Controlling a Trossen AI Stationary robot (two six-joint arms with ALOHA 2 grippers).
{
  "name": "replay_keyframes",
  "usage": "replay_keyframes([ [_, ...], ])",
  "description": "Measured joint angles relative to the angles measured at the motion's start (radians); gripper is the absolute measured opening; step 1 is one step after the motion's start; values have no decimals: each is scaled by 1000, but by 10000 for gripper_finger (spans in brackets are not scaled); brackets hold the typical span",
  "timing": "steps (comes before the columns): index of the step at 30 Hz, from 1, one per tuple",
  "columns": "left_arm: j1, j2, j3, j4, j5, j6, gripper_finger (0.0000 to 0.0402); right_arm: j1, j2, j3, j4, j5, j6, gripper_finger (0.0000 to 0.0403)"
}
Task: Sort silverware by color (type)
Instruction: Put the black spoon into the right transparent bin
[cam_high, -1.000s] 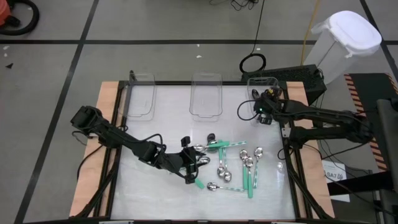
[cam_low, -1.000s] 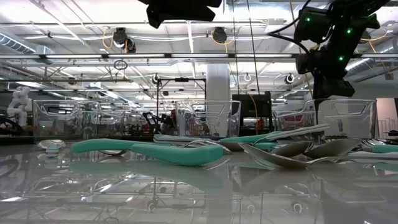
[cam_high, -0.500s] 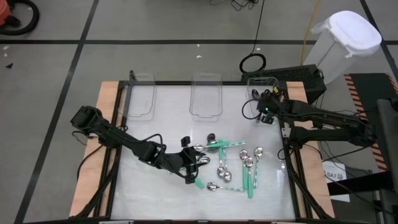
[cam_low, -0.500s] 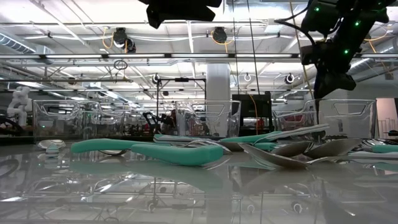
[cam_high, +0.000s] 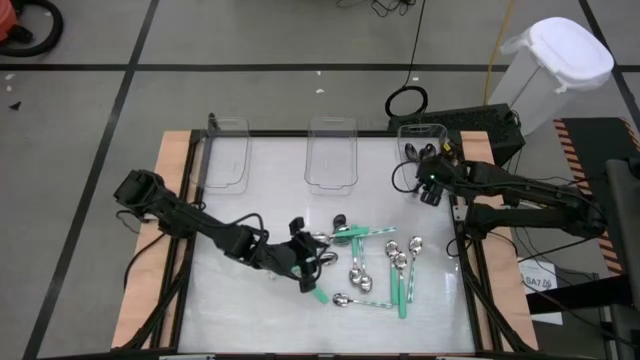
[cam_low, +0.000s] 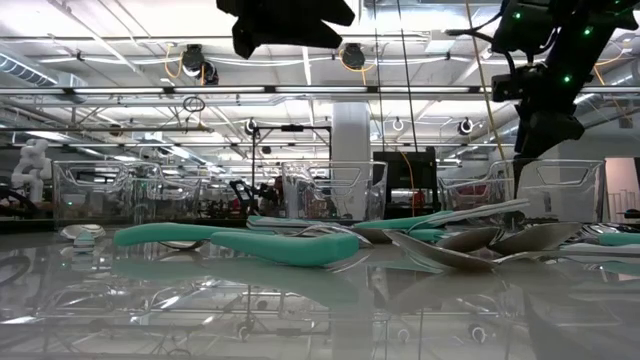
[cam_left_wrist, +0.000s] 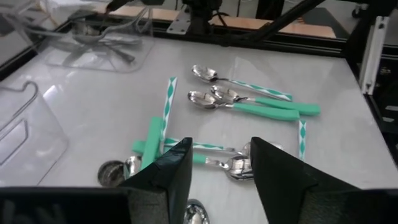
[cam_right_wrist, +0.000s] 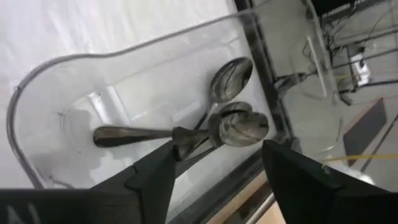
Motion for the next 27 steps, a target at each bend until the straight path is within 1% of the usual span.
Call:
replay_keyframes([
  [5, 14, 0, 0, -7, 0, -33, 161, 0, 0, 14, -26, -65, -1, 255],
  [17, 15, 0, 0, -7, 0, -36, 161, 0, 0, 142, -49, -174, 62, 256],
  [20, 15, 0, 0, -16, 0, -36, 161, 0, 0, 157, -36, -259, 91, 256],
  [23, 15, 0, 0, -33, 0, -36, 161, 7, -5, 164, 22, -408, 134, 254],
  [25, 15, 0, 0, -41, 0, -36, 161, 31, -11, 165, 68, -501, 149, 249],
  [27, 15, 0, 0, -50, 0, -32, 161, 74, -13, 165, 108, -566, 156, 243],
])
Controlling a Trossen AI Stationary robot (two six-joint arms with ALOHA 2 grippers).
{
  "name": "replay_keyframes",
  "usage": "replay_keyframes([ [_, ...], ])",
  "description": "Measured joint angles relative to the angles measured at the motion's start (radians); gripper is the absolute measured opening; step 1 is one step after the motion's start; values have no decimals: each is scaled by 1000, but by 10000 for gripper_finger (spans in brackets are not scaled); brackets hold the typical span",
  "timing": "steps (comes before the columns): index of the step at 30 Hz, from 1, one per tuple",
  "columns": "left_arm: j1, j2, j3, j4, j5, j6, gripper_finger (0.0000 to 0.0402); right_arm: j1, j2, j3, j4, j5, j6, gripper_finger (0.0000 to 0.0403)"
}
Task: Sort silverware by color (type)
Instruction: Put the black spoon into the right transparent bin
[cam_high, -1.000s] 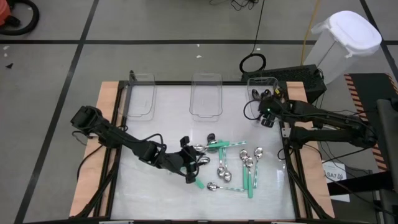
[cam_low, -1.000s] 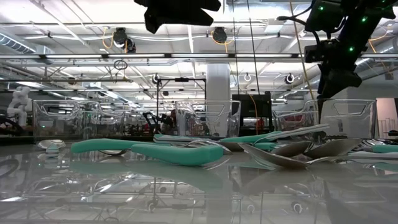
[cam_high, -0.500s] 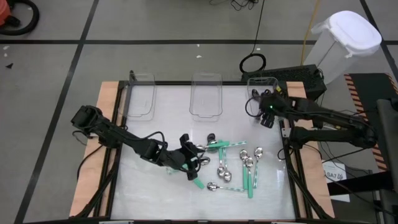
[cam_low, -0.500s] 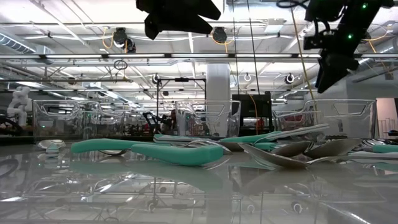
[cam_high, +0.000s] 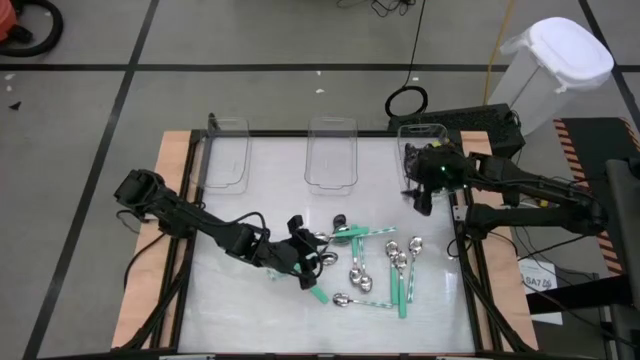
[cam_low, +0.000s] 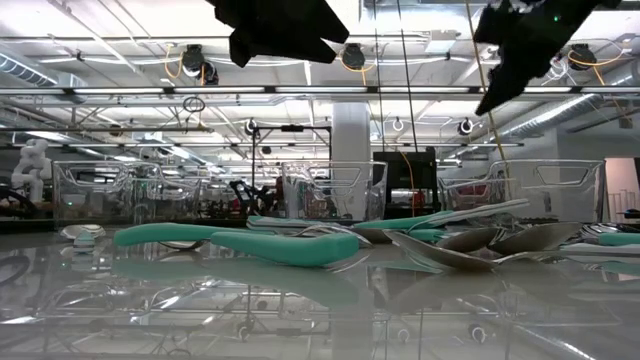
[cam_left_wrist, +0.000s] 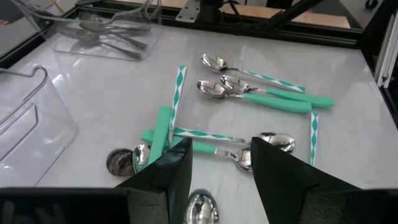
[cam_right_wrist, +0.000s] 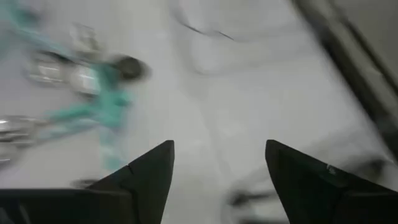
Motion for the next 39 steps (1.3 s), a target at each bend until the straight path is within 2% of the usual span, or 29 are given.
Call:
replay_keyframes([
  [8, 0, 0, 0, -9, 0, 27, 161, 258, 24, -4, 161, 10, 7, 220],
  [15, 0, 0, 0, -9, -2, 31, 161, 451, 97, -34, 237, 193, 54, 216],
  [22, 15, 0, 0, -18, -24, 33, 161, 604, 222, -56, 303, 306, 147, 216],
  [28, 31, 0, 0, -50, -28, -3, 161, 698, 356, -56, 390, 340, 169, 216],
  [34, 53, 42, 0, -82, -71, -132, 161, 754, 501, -57, 463, 362, 205, 216],
  [39, 65, 141, -1, -63, -72, -186, 161, 761, 571, -56, 553, 361, 98, 216],
])
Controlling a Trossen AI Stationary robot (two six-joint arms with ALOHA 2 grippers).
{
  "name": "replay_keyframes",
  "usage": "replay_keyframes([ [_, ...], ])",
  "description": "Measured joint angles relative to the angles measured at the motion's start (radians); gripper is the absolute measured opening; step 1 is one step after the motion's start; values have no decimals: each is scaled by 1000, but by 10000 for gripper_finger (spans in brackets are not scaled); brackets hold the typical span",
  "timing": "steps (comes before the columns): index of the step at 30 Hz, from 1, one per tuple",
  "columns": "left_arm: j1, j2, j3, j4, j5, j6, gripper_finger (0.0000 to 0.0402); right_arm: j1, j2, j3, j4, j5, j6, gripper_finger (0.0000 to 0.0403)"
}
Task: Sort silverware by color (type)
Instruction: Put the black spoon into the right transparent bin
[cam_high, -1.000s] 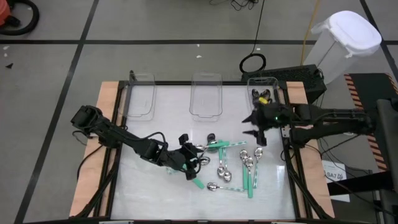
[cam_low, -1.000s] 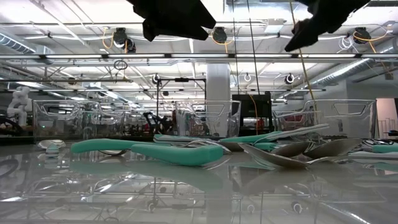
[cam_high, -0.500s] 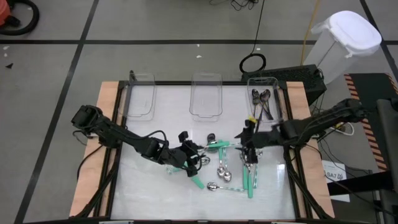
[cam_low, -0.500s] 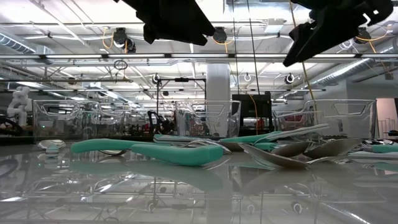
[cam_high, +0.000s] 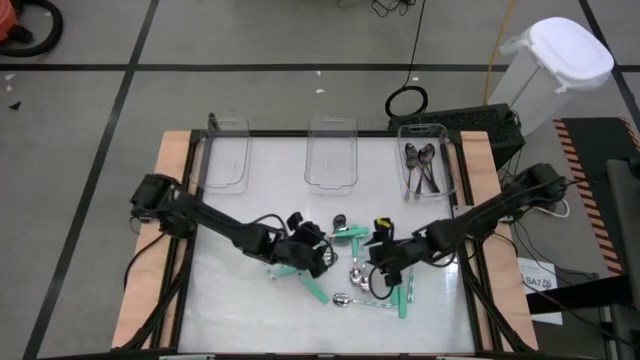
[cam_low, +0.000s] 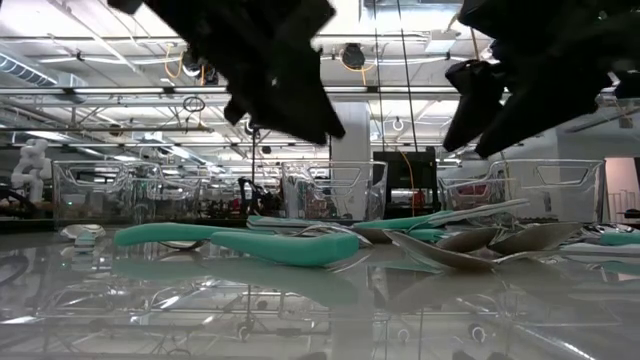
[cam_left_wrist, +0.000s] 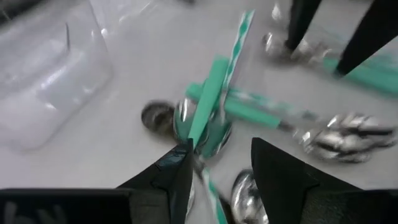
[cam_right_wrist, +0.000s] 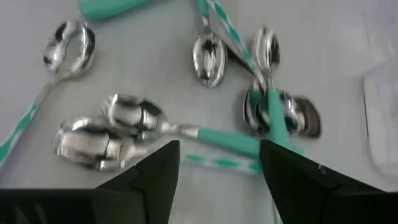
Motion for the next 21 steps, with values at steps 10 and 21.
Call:
replay_keyframes([
  [10, 72, 78, 1, -20, -27, -58, 161, 0, 11, 0, 124, 0, -61, 216],
  [21, 159, 114, 2, -16, 126, -27, 161, 0, 11, 0, 143, 0, -17, 216],
])
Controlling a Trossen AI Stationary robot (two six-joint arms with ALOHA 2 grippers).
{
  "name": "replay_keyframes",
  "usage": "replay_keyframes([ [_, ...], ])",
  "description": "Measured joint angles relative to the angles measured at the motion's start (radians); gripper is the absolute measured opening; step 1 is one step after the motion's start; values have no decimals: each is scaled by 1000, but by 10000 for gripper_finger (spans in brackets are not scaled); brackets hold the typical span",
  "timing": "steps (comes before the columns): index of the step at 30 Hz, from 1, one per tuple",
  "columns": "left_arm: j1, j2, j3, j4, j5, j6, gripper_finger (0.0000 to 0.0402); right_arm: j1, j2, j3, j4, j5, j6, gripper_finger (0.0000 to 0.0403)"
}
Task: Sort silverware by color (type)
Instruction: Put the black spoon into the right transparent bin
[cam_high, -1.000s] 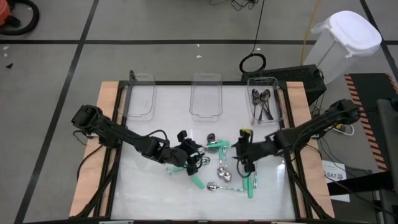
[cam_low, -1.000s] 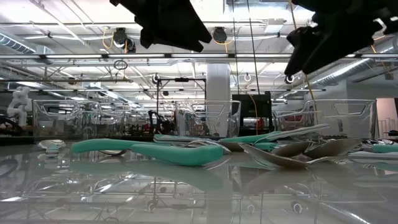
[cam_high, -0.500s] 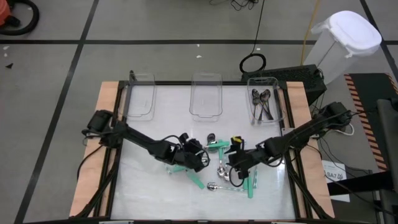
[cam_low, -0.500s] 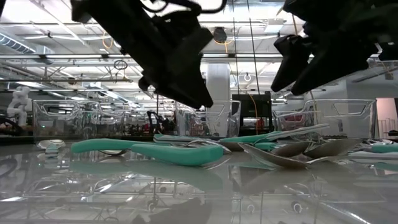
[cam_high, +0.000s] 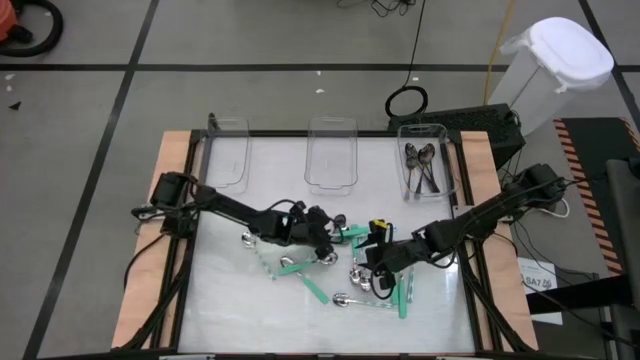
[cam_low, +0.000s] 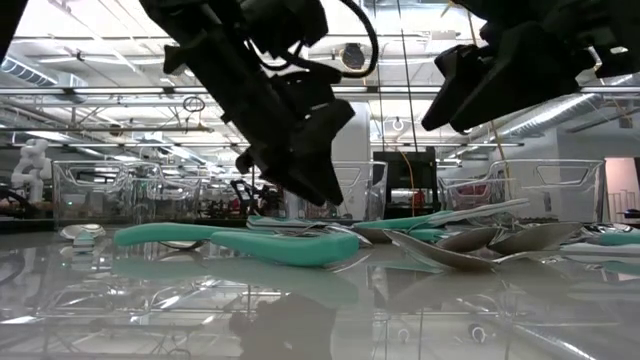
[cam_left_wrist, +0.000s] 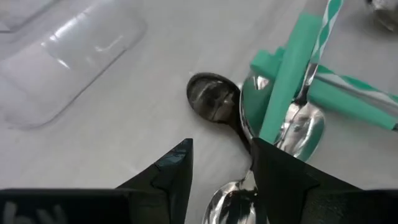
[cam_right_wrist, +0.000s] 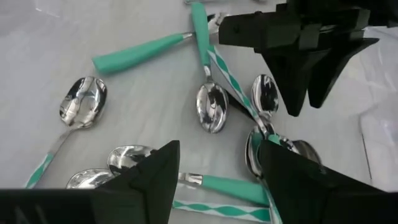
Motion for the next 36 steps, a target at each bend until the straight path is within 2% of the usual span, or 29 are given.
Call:
replay_keyframes([
  [7, 18, 27, -2, 13, 4, 19, 161, 22, 0, 0, 7, 0, 18, 216],
  [14, 34, 65, 1, 125, 20, 32, 161, 52, 0, 0, 7, -1, 42, 216],
  [23, 64, 87, 0, 172, 49, 55, 161, 64, 0, 0, -12, 1, 37, 216],
  [36, 87, 87, 0, 175, 75, 57, 161, 63, 0, 0, -53, 3, 22, 216],
])
